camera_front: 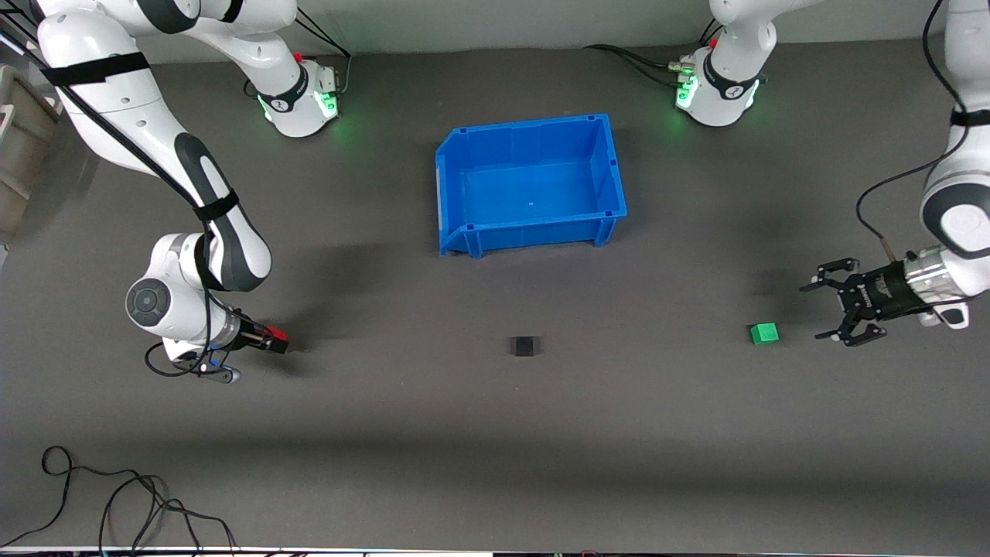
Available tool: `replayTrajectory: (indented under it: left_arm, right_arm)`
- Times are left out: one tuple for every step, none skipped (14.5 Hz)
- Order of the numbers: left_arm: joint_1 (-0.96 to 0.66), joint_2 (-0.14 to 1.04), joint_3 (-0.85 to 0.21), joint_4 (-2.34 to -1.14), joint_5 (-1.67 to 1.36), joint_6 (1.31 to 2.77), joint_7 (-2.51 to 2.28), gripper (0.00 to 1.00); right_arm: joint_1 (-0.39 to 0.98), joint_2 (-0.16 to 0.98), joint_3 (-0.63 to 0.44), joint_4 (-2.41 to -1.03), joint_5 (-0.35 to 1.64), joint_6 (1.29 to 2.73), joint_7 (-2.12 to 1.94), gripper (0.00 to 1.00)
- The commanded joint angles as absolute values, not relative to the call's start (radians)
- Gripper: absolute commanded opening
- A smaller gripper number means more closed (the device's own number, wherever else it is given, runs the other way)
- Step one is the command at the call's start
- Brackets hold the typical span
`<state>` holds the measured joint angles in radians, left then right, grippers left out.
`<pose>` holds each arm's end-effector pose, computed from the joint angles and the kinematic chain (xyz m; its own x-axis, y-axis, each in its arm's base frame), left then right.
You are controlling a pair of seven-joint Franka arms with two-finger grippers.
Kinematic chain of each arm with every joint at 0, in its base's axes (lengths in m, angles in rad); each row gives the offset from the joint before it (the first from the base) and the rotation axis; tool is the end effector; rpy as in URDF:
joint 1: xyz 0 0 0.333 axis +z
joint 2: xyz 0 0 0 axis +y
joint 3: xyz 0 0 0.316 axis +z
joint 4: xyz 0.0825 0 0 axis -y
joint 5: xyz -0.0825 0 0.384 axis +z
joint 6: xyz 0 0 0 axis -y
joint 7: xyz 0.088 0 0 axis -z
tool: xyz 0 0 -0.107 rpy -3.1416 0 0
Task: Attach green and red cubes to black cube
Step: 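Close the right gripper on the red cube while the left gripper grasps green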
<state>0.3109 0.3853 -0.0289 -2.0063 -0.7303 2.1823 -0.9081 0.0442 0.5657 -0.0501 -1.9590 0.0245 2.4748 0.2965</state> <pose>0.5717 0.1403 0.2539 -0.0839 0.8265 -0.5566 0.9911 0.1269 0.0391 0.6111 -0.0030 0.1792 0.9498 -0.3100 -0.0431 -0.3091 -0.9507 0.0264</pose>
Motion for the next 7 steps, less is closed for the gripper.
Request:
replayTrajectory:
  left_arm:
    - [0.305, 0.394, -0.028, -2.057, -0.817, 2.229, -0.8, 1.0]
    - [0.305, 0.396, -0.028, -2.077, -0.85, 2.252, -0.764, 1.0]
    - [0.304, 0.399, -0.028, -2.095, -0.867, 2.273, -0.738, 1.0]
    - [0.304, 0.409, -0.029, -2.101, -0.88, 2.29, -0.723, 1.0]
    - [0.301, 0.422, -0.029, -2.102, -0.891, 2.305, -0.716, 1.0]
    - [0.293, 0.434, -0.031, -2.102, -0.899, 2.327, -0.715, 1.0]
    - [0.285, 0.448, -0.031, -2.1, -0.9, 2.351, -0.713, 1.0]
  right_arm:
    - [0.051, 0.56, -0.054, -1.967, 0.043, 2.491, 0.311, 0.83]
    - [0.051, 0.561, -0.054, -1.967, 0.043, 2.491, 0.317, 0.75]
    - [0.051, 0.561, -0.054, -1.967, 0.043, 2.491, 0.34, 0.74]
    - [0.052, 0.564, -0.054, -1.967, 0.043, 2.491, 0.363, 0.74]
    - [0.058, 0.566, -0.052, -1.967, 0.043, 2.491, 0.382, 0.74]
    - [0.066, 0.568, -0.052, -1.965, 0.043, 2.491, 0.39, 0.74]
    - [0.067, 0.568, -0.052, -1.965, 0.043, 2.491, 0.39, 0.73]
